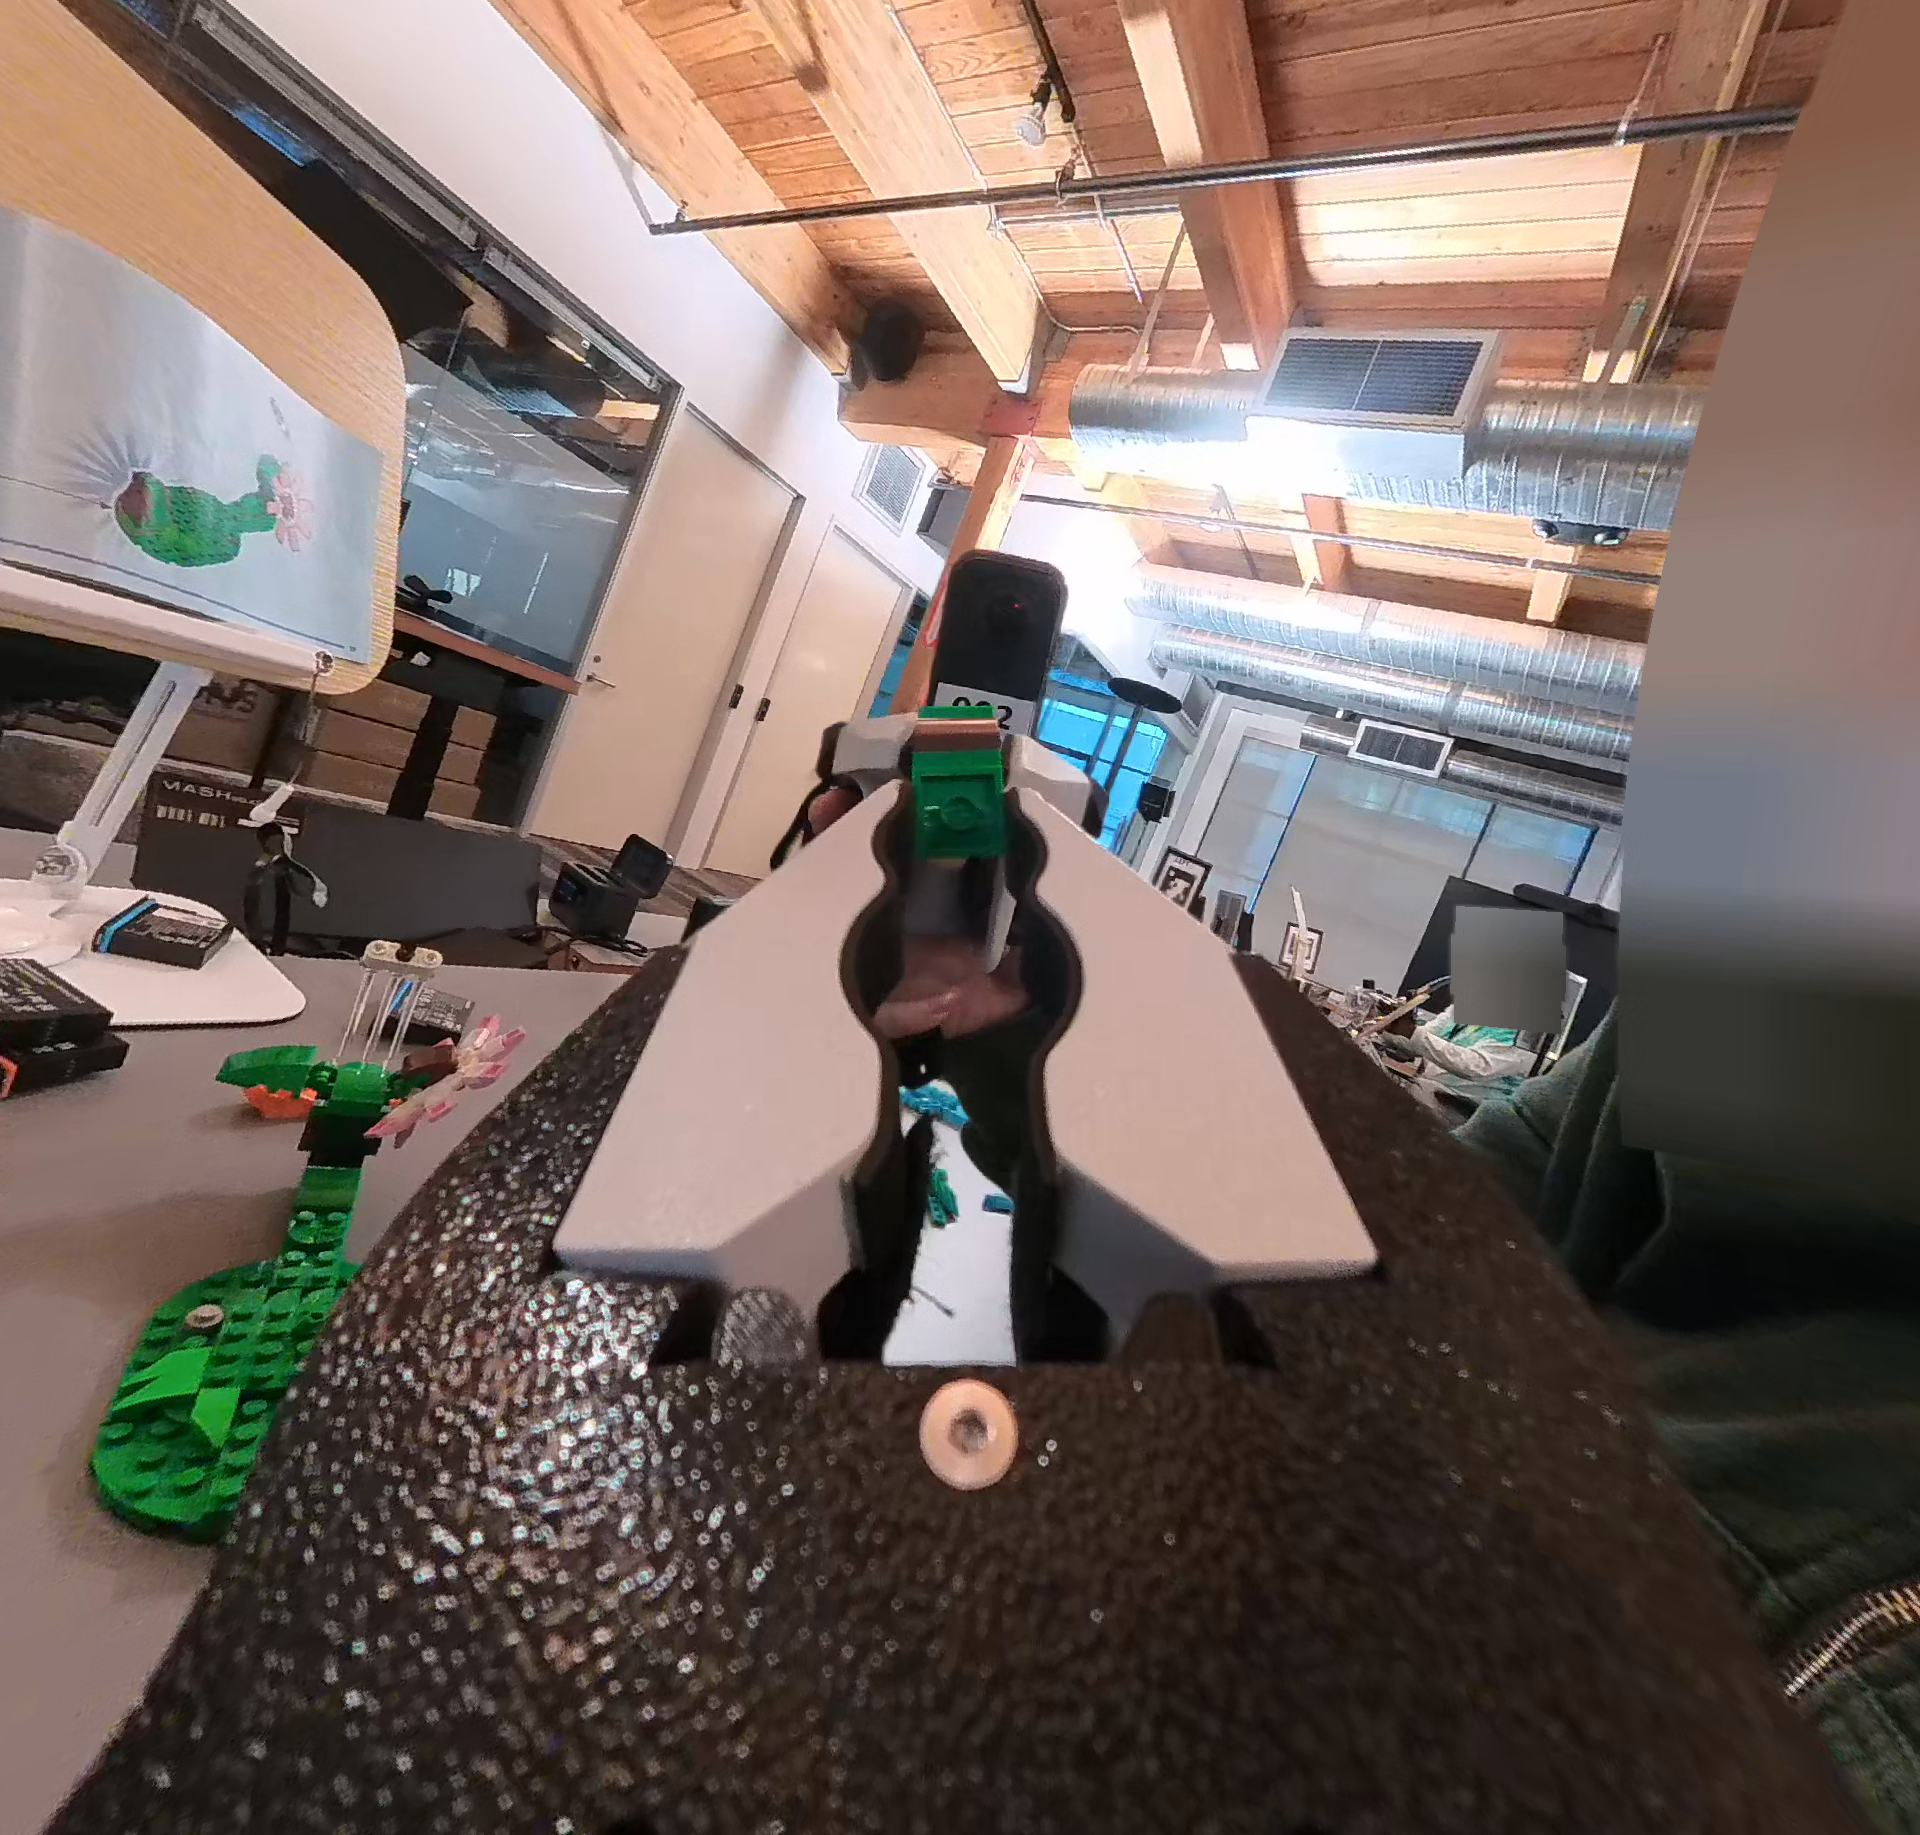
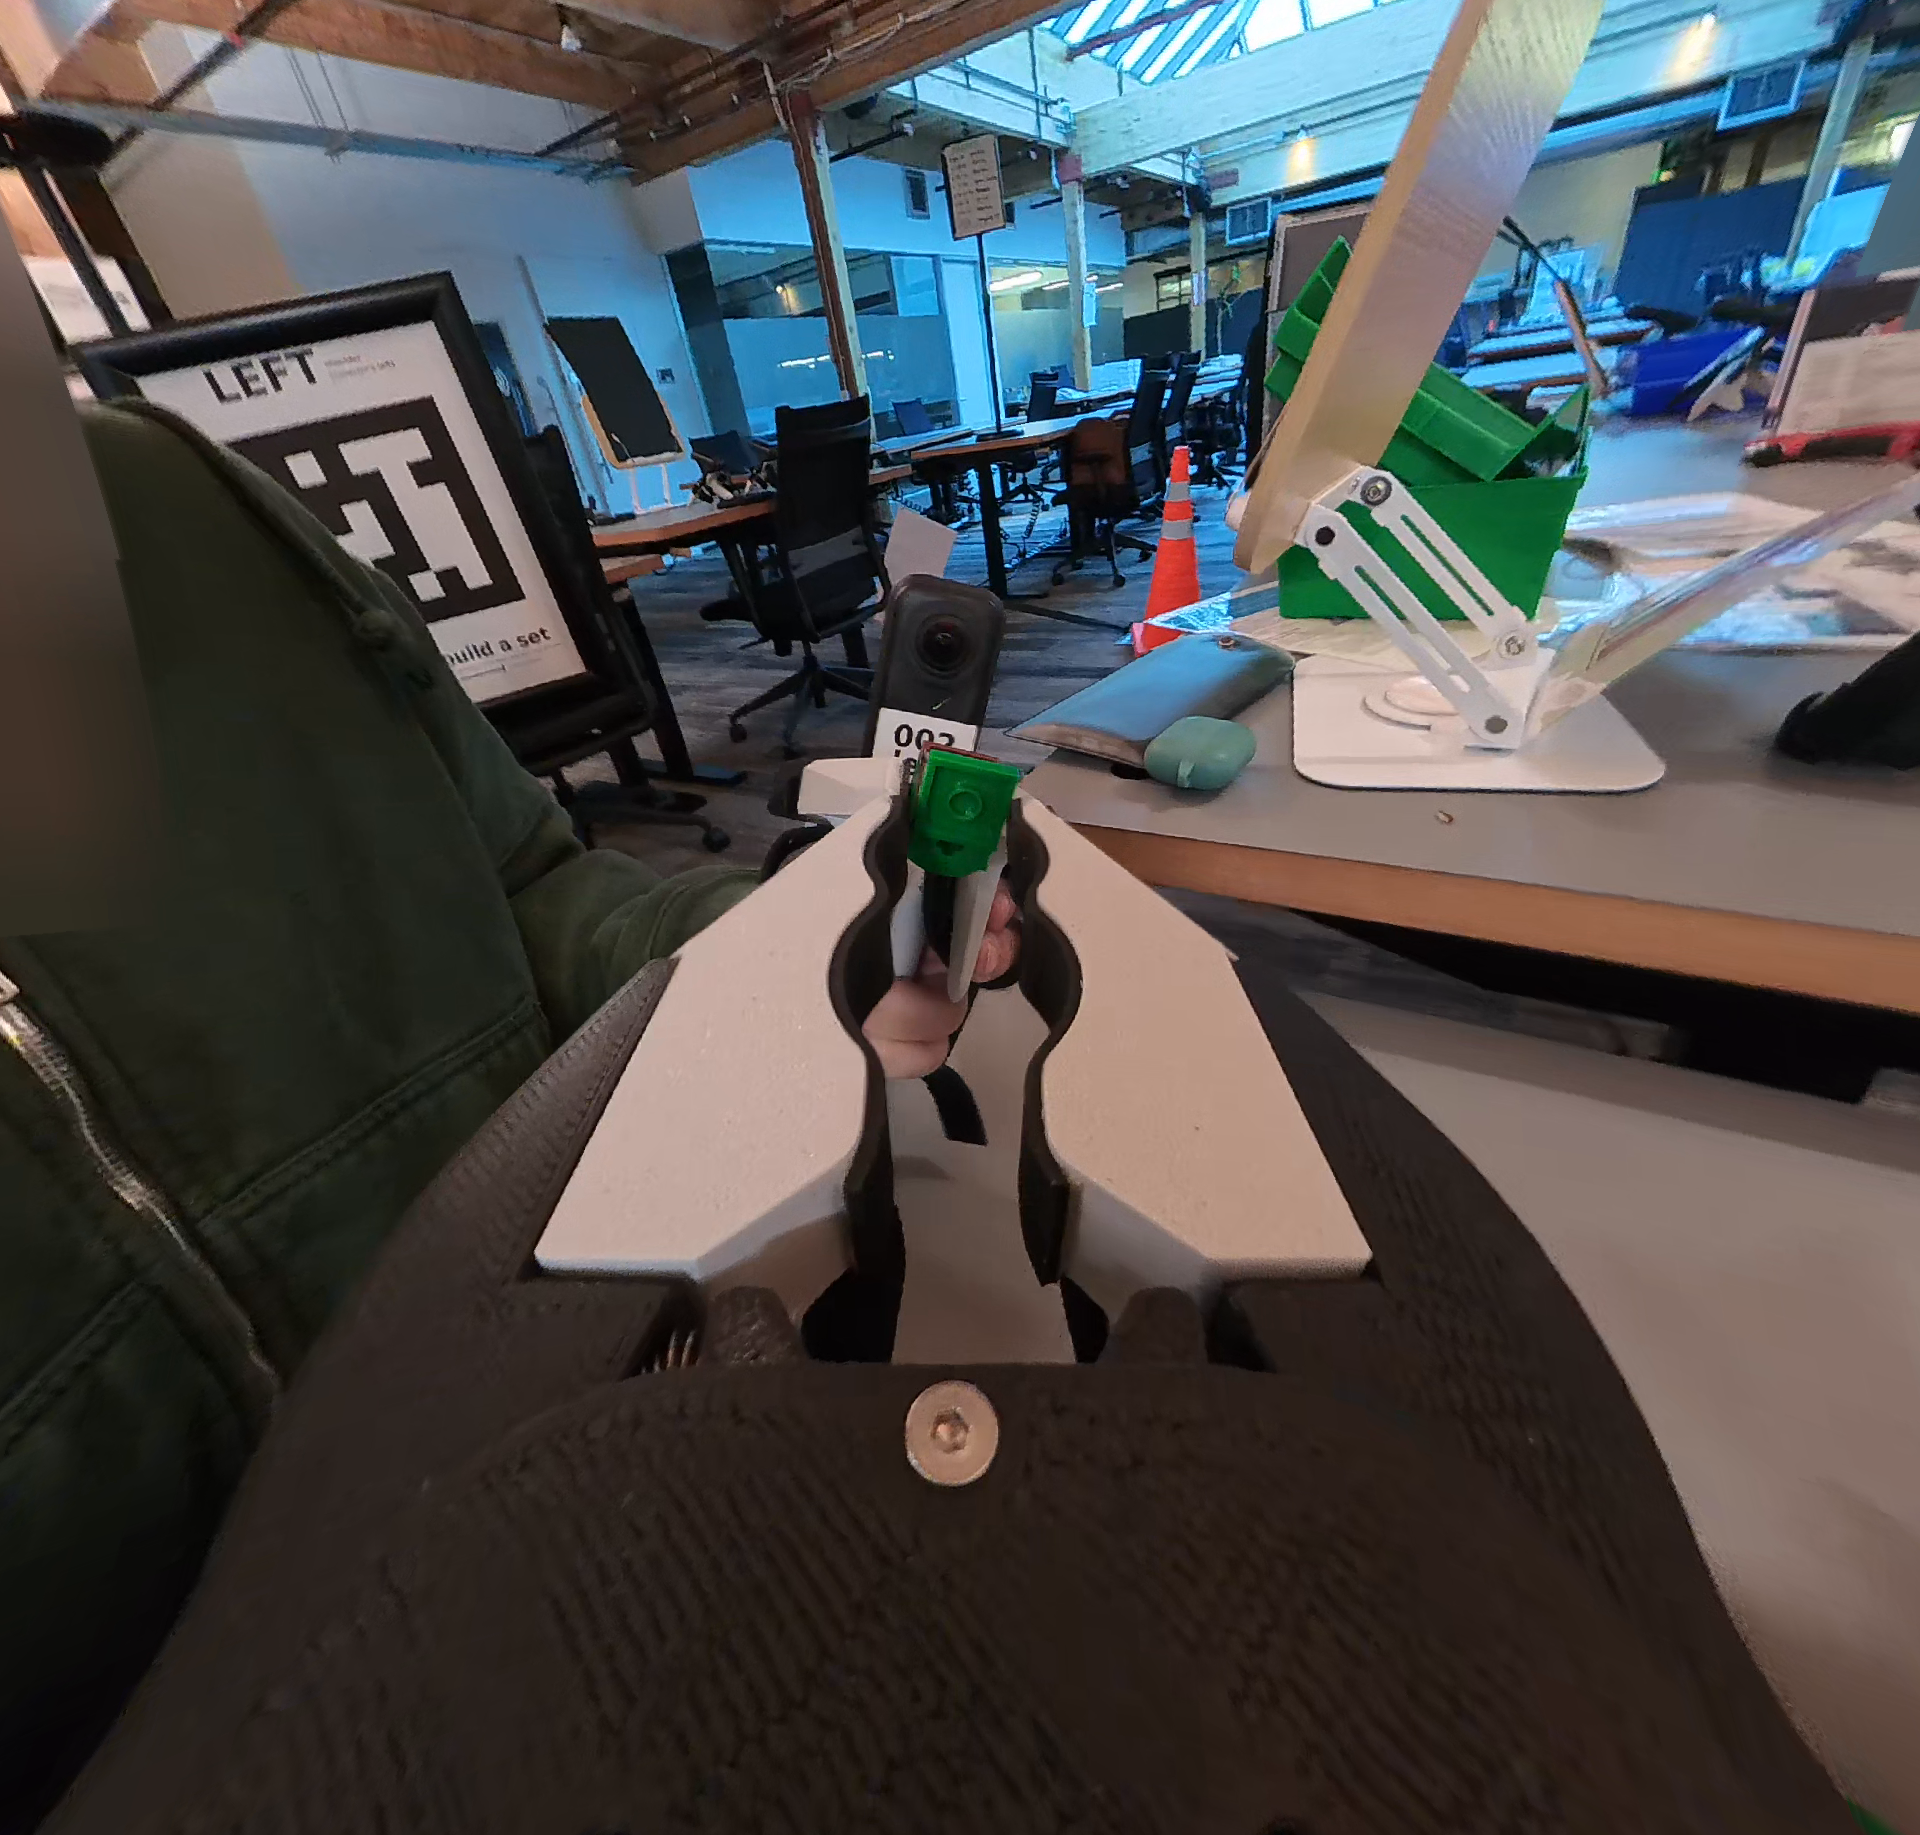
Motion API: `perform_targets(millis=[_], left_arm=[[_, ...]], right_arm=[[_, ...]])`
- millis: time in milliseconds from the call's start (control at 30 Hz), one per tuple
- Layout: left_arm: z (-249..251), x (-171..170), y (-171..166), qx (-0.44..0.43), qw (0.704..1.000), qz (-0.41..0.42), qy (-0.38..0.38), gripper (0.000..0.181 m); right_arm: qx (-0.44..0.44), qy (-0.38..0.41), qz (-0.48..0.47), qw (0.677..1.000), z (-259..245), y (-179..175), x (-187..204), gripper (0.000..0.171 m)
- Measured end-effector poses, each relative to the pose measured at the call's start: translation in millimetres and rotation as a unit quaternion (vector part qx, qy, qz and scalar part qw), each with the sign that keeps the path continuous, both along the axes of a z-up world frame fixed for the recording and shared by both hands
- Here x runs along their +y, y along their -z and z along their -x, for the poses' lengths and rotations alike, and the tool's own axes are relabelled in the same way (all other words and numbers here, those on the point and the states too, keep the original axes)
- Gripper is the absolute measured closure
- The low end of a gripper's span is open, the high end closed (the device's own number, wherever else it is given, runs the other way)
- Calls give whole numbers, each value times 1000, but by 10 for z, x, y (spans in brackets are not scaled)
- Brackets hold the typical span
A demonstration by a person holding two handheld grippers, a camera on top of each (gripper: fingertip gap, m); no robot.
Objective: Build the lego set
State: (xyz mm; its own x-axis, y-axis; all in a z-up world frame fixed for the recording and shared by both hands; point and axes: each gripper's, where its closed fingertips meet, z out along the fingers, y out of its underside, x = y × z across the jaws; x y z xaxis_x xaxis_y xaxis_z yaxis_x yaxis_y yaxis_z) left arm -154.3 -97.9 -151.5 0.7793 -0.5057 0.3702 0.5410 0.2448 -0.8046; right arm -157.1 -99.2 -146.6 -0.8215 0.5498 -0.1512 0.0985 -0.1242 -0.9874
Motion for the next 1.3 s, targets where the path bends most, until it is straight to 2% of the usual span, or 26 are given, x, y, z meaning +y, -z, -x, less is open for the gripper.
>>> perform_targets(millis=[167, 333, 467, 1067, 1200, 1300], left_arm=[[46, -9, -25, -10, 1000, -5, -13, 167], [146, -23, -18, 21, 998, 3, -62, 149], [147, -17, -9, 50, 995, 10, -84, 150], [113, 35, 64, 81, 991, 29, -100, 154], [88, 65, 80, 106, 986, 41, -119, 153], [77, 122, 116, 127, 981, 57, -139, 152]], right_arm=[[-42, -10, 41, 998, 28, -7, 2, 156], [-73, -1, 86, 994, 92, -39, 81, 156], [-77, 1, 104, 992, 107, -61, 125, 157], [-84, 53, 139, 985, 168, -103, 374, 157], [-63, 73, 146, 985, 160, -228, 563, 157], [-22, 101, 158, 982, 227, -499, 834, 157]])
